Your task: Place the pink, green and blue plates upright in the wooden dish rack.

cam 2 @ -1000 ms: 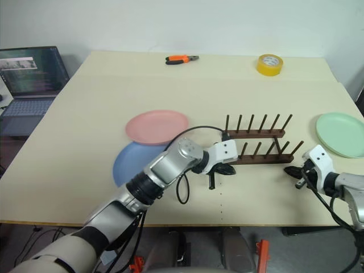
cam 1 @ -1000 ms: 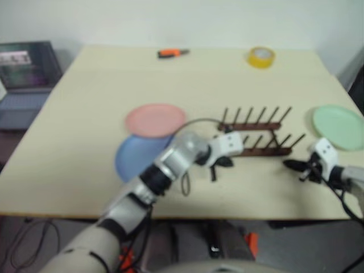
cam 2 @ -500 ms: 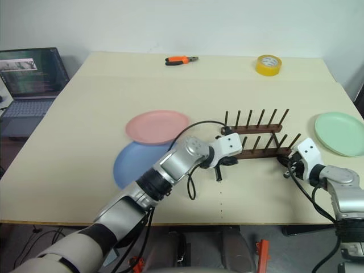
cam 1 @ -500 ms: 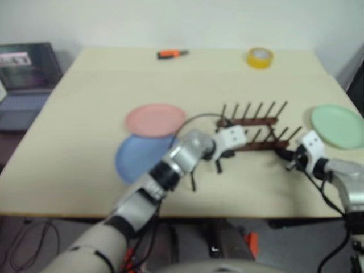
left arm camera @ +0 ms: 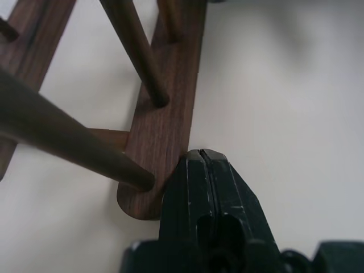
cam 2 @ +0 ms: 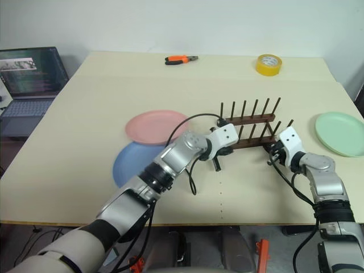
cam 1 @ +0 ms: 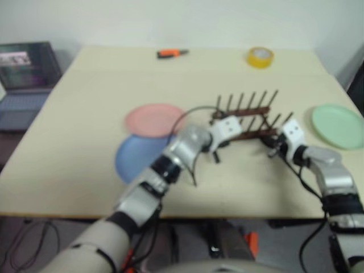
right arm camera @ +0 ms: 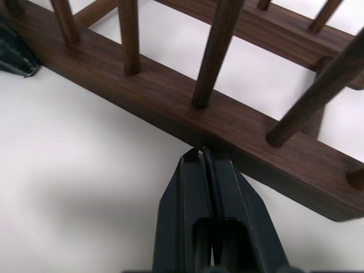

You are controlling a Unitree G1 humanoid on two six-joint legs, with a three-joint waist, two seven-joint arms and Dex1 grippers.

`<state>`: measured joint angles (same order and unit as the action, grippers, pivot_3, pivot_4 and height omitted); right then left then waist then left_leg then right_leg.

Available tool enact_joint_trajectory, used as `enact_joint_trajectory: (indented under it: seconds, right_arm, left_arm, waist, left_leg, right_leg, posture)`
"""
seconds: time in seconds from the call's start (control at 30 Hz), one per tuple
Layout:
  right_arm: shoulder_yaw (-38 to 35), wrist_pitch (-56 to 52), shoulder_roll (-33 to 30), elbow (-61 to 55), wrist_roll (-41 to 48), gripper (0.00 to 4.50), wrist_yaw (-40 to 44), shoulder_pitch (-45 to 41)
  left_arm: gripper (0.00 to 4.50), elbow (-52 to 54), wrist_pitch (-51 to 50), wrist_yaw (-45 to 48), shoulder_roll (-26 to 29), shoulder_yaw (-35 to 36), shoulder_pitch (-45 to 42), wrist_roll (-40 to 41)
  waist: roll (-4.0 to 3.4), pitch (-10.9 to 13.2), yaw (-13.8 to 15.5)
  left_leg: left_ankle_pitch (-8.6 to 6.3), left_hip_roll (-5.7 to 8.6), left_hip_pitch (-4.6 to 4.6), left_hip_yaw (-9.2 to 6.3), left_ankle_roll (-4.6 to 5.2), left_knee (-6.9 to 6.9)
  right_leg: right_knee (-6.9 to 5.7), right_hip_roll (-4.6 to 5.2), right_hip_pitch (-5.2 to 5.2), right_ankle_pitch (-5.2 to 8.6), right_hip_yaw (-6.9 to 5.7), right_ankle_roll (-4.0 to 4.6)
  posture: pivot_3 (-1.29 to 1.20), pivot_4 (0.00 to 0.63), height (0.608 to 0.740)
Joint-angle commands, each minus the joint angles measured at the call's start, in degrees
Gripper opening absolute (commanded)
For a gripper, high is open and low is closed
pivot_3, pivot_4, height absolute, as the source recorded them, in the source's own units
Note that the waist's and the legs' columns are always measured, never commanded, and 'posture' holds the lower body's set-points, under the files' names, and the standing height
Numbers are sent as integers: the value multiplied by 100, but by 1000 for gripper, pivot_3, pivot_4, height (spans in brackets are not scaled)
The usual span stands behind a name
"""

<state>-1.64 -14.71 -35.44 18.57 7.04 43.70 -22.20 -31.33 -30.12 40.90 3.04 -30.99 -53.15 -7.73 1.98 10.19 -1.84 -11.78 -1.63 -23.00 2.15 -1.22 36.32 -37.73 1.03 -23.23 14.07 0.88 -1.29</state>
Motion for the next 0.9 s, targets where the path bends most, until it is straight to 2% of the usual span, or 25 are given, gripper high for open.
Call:
enact_joint_trajectory:
  seconds: [0.03, 0.33, 0.47, 0.63, 0.9]
  right_arm:
    - [3, 190, 26, 39, -40, 56, -22, -209]
    - [44, 362, 98, 352, -133, 56, -18, -437]
    - [41, 321, 86, 285, -88, 56, 72, -444]
    - [-45, -876, -560, -1510, 660, 56, 1104, 222]
    - [-222, -1640, -1284, -2780, 1122, 56, 1438, 573]
  left_arm:
    - [0, -280, 229, -226, -32, 140, -208, -188]
    - [0, -565, 373, -327, -59, 330, -256, -219]
    - [0, -309, 241, -213, -40, 370, -222, -150]
    - [0, 1230, -592, 380, 425, 565, -87, 146]
    - [0, 2567, -1403, 735, 1074, 908, -156, 453]
  waist:
    - [0, 0, -1]
    - [0, 0, -4]
    - [0, 0, -4]
    - [-7, 4, 2]
    - [-5, 5, 13]
  left_leg:
    - [0, 0, 0, 1, 0, 0]
    - [0, 0, 1, 5, 0, -2]
    - [0, 0, 1, 5, 0, -2]
    - [0, 0, -13, 1, -1, -13]
    - [0, 0, -9, -9, -1, -15]
  right_leg:
    - [0, 0, 0, 0, -1, 0]
    - [1, 0, -1, 0, -1, 0]
    - [0, 0, -1, 0, 0, 0]
    - [1, 0, -15, 3, 5, 2]
    - [5, 2, -8, 6, -4, 6]
  posture:
    - [0, 150, 740]
    - [0, 150, 740]
    - [0, 150, 740]
    - [0, 150, 740]
    - [0, 150, 740]
